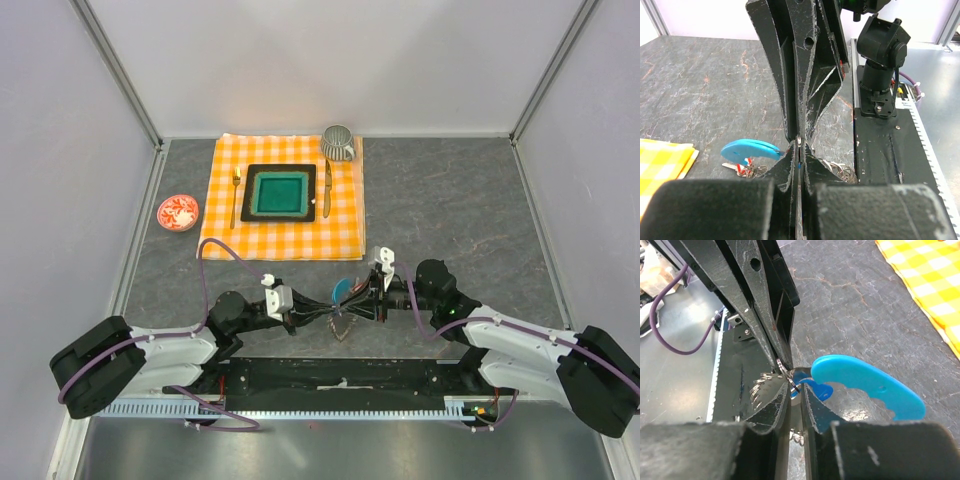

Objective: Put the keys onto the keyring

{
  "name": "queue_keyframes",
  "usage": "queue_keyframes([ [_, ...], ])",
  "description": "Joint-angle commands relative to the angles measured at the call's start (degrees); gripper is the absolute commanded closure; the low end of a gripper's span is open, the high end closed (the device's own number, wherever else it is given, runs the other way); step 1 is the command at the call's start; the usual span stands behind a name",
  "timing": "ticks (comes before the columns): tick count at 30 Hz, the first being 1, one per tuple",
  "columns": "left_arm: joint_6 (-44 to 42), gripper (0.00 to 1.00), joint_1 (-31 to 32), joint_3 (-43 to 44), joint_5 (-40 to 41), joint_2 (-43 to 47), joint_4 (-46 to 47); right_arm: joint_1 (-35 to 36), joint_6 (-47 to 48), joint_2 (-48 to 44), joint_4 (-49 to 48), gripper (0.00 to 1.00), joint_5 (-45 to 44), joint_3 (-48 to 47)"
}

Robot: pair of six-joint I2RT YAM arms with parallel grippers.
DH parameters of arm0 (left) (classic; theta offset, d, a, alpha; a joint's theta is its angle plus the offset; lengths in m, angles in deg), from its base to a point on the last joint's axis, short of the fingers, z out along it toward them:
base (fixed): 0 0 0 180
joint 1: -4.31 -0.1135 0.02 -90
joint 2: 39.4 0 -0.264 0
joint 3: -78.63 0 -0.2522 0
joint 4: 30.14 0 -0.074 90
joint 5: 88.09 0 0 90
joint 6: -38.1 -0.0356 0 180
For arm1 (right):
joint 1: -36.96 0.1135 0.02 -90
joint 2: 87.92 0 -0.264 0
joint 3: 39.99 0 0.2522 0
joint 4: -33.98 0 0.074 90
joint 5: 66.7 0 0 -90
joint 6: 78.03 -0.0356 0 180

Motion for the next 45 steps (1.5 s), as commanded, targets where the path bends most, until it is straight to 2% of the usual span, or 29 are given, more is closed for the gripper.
queue_keyframes([
  [1, -2.39, 0.98, 0.17, 1.39, -0.25, 1.02, 4.14, -0.37, 0.08, 0.32, -3.16, 0.87, 2.64, -2.28],
  [2, -2.39, 0.98, 0.09, 1.3, -0.25, 1.2, 4.41, -0.37, 0.16, 0.23, -2.46, 0.96, 2.64, -2.1],
  [4, -2.39, 0.98, 0.09, 1.48, -0.25, 1.46, 4.94, -0.54, 0.16, -0.2, -1.84, 1.0, 2.2, -1.75],
  [14, -2.31, 0.98, 0.09, 2.09, -1.57, 1.47, 7.31, -0.55, 1.13, 0.85, 3.61, 1.0, 2.55, -2.54],
  [28, 1.38, 0.98, 0.17, 2.97, -6.4, -5.48, 16.45, -0.54, -0.36, 5.24, -0.07, 0.99, 5.8, -4.82],
  [36, 2.79, 0.98, 0.18, 3.94, -8.25, -9.43, 19.52, -0.55, -0.19, 6.65, 0.0, 0.92, 5.01, -5.7],
  [38, 3.14, 0.98, 0.18, 3.85, -8.08, -9.79, 20.58, -0.54, 2.18, 6.12, 4.12, 0.85, 3.09, -6.41],
  [43, 2.44, 0.98, 0.18, 2.54, -5.79, -8.56, 20.67, -0.54, 6.75, 1.73, 13.26, 0.77, -3.68, -6.05],
  [45, 1.92, 0.98, 0.18, 2.27, -5.18, -8.47, 20.32, -0.54, 7.28, -0.28, 15.2, 0.69, -4.56, -6.32],
])
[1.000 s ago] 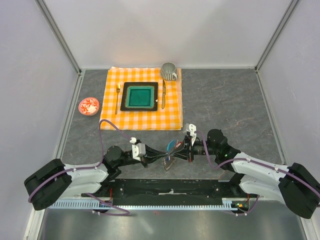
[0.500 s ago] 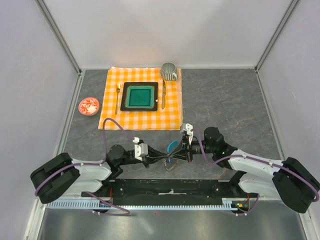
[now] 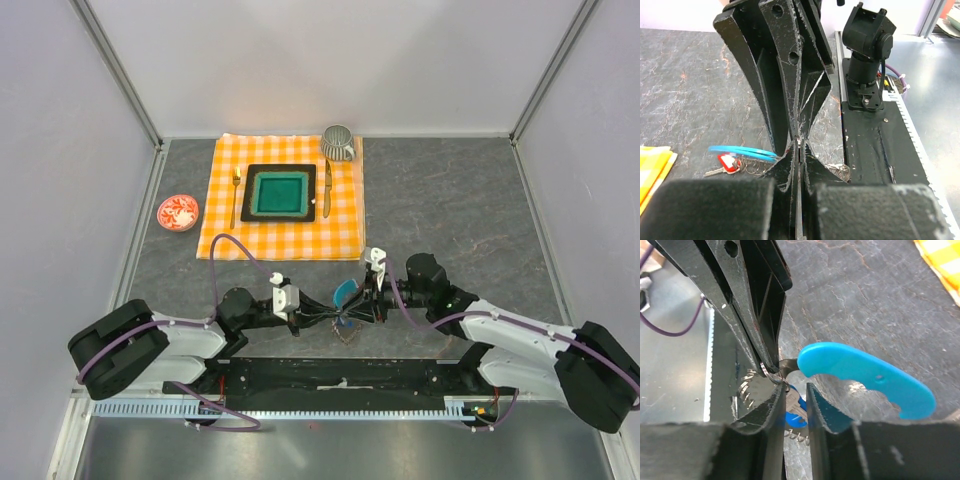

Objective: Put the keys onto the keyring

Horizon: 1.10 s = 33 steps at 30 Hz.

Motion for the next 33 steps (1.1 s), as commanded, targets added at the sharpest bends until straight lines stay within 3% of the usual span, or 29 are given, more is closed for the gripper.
queue_keyframes([
  [1, 0.41, 0.98, 0.79, 0.81, 0.29, 0.58, 13.72, 0.09, 4.11, -4.29, 4.92, 0.68, -5.95, -2.43],
  [9, 0.32, 0.98, 0.7, -0.25, 2.05, 1.2, 14.42, 0.09, 5.79, -13.96, 4.49, 0.65, -3.94, -1.29],
  [14, 0.67, 0.98, 0.7, -0.16, 2.05, 1.81, 14.33, 0.09, 4.2, -10.72, -2.37, 0.65, 2.04, -0.58],
  [33, 1.98, 0.98, 0.7, -0.16, 3.28, 4.27, 13.89, 0.09, 2.71, -4.65, -11.24, 0.66, 3.98, 1.79],
])
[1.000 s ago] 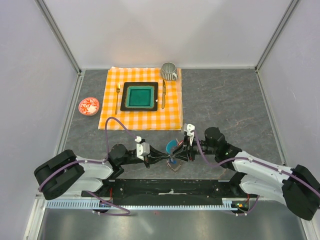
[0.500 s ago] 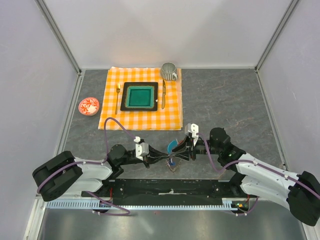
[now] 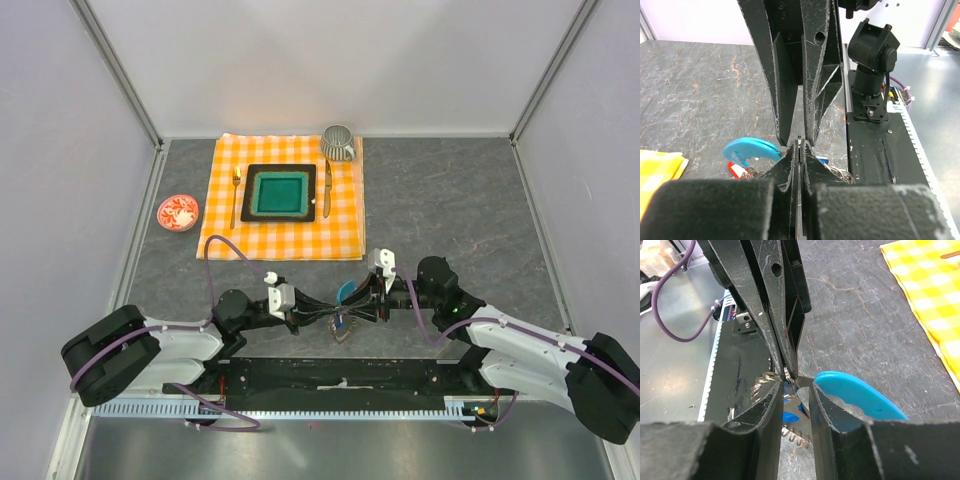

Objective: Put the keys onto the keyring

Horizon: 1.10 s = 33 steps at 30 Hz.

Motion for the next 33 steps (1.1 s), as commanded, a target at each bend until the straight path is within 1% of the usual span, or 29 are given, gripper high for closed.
queue_keyframes([
  [1, 1.61, 0.98, 0.31, 0.1, 0.55, 1.08, 14.02, -0.06, -1.01, 1.34, -6.46, 0.67, 2.24, 0.22],
  [6, 1.62, 0.98, 0.31, 0.1, 0.72, 1.96, 13.94, -0.06, -1.1, 1.78, -6.29, 0.74, 2.76, 0.39],
  [13, 1.62, 0.98, 0.31, -0.6, 1.25, 3.01, 14.03, -0.06, 0.31, 0.55, -2.07, 0.95, 3.64, -0.4],
  [16, 1.09, 0.97, 0.31, -0.6, 1.34, 3.45, 12.54, -0.06, 2.23, -0.94, 1.7, 1.0, 2.77, -1.8],
  [17, 0.74, 0.94, 0.31, -0.69, 1.34, 3.71, 11.23, -0.06, 3.03, -1.29, 3.62, 1.0, 2.33, -2.59],
  [18, 0.48, 0.93, 0.31, -0.78, 1.43, 3.98, 10.43, -0.06, 4.16, -1.65, 7.91, 1.0, 1.02, -4.34],
  [19, 0.21, 0.89, 0.31, -0.95, 1.51, 4.94, 9.2, -0.06, 5.13, -2.26, 10.39, 1.0, 0.22, -5.48],
  [20, -0.4, 0.73, 0.31, -1.04, 2.3, 5.56, 6.06, -0.06, 7.84, -2.44, 13.2, 1.0, -1.09, -6.63],
  [21, -0.84, 0.67, 0.31, -1.13, 2.74, 6.61, 3.94, -0.06, 9.17, -2.61, 18.79, 1.0, -3.02, -9.16],
  [22, -1.89, 0.63, 0.31, -1.3, 2.92, 9.05, 1.83, -0.15, 10.23, -2.62, 21.55, 1.0, -4.17, -10.4],
  [23, -2.51, 0.56, 0.31, -1.22, 3.44, 10.73, -3.67, -0.15, 12.5, -2.44, 24.01, 1.0, -5.05, -11.64],
  [24, -3.3, 0.53, 0.31, -0.87, 3.71, 12.23, -6.77, -0.06, 13.31, -2.09, 27.78, 1.0, -5.67, -14.08],
  [25, -4.0, 0.51, 0.31, -0.43, 4.23, 15.72, -9.94, -0.06, 14.45, -0.78, 30.95, 1.0, -6.11, -15.41],
  [26, -6.18, 0.48, 0.22, 0.09, 5.28, 17.24, -13.71, -0.06, 15.42, 0.01, 33.15, 1.0, -6.29, -16.65],
  [27, -7.25, 0.48, 0.31, 1.14, 5.9, 18.64, -19.93, -0.06, 16.3, 0.8, 36.22, 1.0, -6.38, -18.92],
  [28, -8.31, 0.47, 0.22, 1.59, 6.34, 20.14, -23.03, -0.06, 16.83, 2.12, 37.38, 1.0, -6.55, -19.73],
  [30, -10.59, 0.46, 0.22, 2.21, 6.35, 23.66, -28.48, 0.2, 18.4, 3.18, 40.27, 1.0, -6.81, -22.09],
  [33, -12.18, 0.45, 0.31, 3.08, 6.96, 25.08, -32.63, 1.08, 21.13, 4.94, 44.24, 1.0, -7.78, -24.82],
])
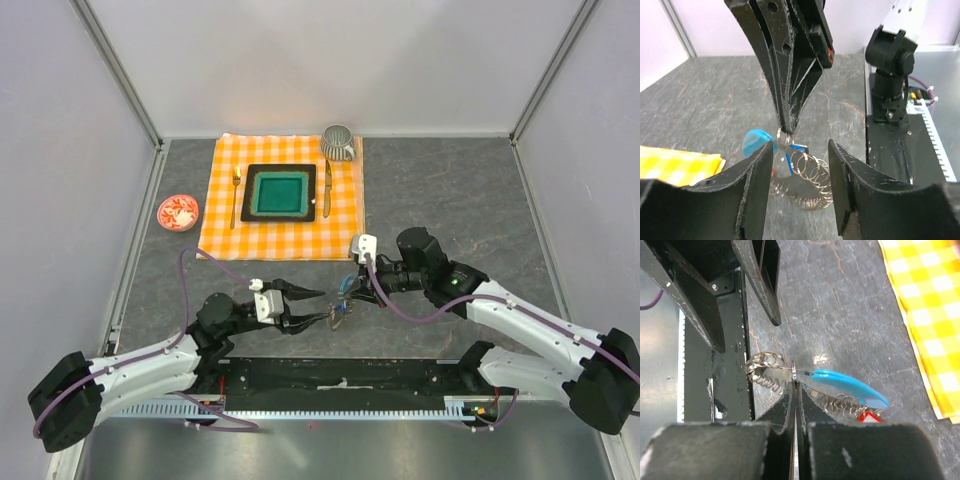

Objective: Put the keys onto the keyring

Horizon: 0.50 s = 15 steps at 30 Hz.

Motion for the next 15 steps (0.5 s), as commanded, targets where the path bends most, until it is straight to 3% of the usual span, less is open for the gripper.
queue_keyframes([
  [1, -5.78, 0.45, -0.02, 2.87, 2.5, 1.58, -11.77, 1.23, 6.73, 2.42, 9.32, 1.0, -2.34, -5.51],
  [15, -4.9, 0.47, -0.02, 6.56, -0.83, -4.48, -13.62, 8.79, 11.84, 7.88, 14.25, 1.0, -11.04, -10.52],
])
